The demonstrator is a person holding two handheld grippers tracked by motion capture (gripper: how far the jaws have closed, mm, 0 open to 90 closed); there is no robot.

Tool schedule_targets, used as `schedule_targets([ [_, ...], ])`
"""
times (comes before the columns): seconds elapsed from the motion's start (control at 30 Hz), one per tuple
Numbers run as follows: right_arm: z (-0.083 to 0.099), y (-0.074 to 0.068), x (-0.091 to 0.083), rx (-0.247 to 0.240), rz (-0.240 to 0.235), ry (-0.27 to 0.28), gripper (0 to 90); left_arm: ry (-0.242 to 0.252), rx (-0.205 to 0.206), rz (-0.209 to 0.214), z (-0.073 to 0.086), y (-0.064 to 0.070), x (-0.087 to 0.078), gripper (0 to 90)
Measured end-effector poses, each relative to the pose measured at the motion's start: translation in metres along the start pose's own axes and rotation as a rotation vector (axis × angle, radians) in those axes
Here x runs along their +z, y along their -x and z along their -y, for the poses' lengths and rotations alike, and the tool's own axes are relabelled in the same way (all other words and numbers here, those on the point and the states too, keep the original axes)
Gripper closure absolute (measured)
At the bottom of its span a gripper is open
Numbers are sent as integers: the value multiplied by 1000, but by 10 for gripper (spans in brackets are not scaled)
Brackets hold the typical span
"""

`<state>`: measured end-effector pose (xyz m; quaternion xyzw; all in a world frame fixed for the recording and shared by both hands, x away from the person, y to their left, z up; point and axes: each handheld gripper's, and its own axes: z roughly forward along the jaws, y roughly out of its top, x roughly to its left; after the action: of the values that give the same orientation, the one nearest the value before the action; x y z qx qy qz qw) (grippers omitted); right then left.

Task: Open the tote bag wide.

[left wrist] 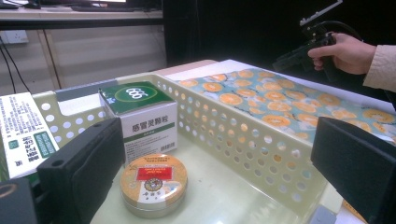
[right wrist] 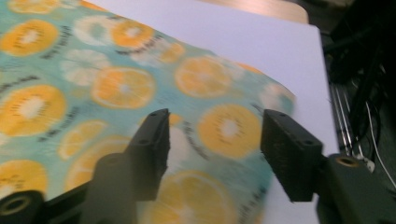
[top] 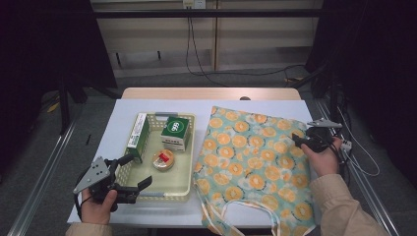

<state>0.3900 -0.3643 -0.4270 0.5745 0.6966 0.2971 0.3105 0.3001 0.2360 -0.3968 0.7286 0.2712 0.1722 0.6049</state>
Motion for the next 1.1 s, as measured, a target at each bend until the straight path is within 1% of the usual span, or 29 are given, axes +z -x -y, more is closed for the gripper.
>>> schedule_targets([
  [0.03,-6,-12,0,-27,-43,22,370,-1,-2,2,0,0,0,29],
  [0.07,-6,-12,0,-27,-43,22,370,-2,-4,4,0,1,1,29],
  [0.1,-11,-27,1,-34,-98,34,333,-4,-1,6,0,1,1,29],
  [0.13,-11,-27,1,-34,-98,34,333,-5,2,7,0,1,1,29],
  [0.2,-17,-44,2,-54,-154,36,291,-2,3,8,0,1,1,29],
  [0.23,-22,-64,4,-83,-208,36,263,0,2,8,-1,2,1,29],
  [0.27,-22,-64,4,-83,-208,36,263,-2,3,9,-1,1,1,29],
  [0.33,-27,-85,5,-123,-270,45,240,-3,7,7,-1,2,0,29],
  [0.37,-30,-96,6,-132,-306,45,233,0,4,8,-1,2,0,29],
  [0.4,-33,-116,6,-149,-369,62,234,0,7,9,-2,2,0,29],
  [0.43,-34,-125,7,-161,-389,56,228,4,5,8,-2,2,0,29],
  [0.47,-34,-125,7,-161,-389,56,228,5,8,7,-2,2,-1,29],
  [0.57,-35,-149,10,-177,-446,49,219,5,6,7,-2,2,-2,29],
  [0.6,-34,-163,11,-195,-484,34,204,4,5,8,-2,1,-2,29],
  [0.63,-33,-169,11,-211,-494,31,201,5,2,7,-2,2,-2,29],
  [0.67,-33,-169,11,-211,-494,31,201,7,3,7,-2,2,-2,29],
  [0.7,-32,-175,10,-222,-515,22,202,7,6,8,-2,2,-2,29],
  [0.73,-29,-184,7,-245,-545,17,195,6,9,9,-3,2,-2,29],
  [0.77,-29,-184,7,-245,-545,17,195,5,8,10,-2,2,-2,29],
  [0.8,-28,-187,5,-259,-556,15,193,4,6,9,-2,2,-2,29],
  [0.83,-27,-190,3,-263,-566,16,187,3,8,9,-2,2,-2,29],
  [0.97,-19,-199,-5,-271,-623,13,177,3,7,6,-2,2,-2,29],
  [1.03,-15,-203,-10,-295,-643,11,176,4,8,6,-3,2,-2,29],
  [1.1,-11,-207,-15,-317,-674,3,172,0,9,4,-2,2,-2,29],
])
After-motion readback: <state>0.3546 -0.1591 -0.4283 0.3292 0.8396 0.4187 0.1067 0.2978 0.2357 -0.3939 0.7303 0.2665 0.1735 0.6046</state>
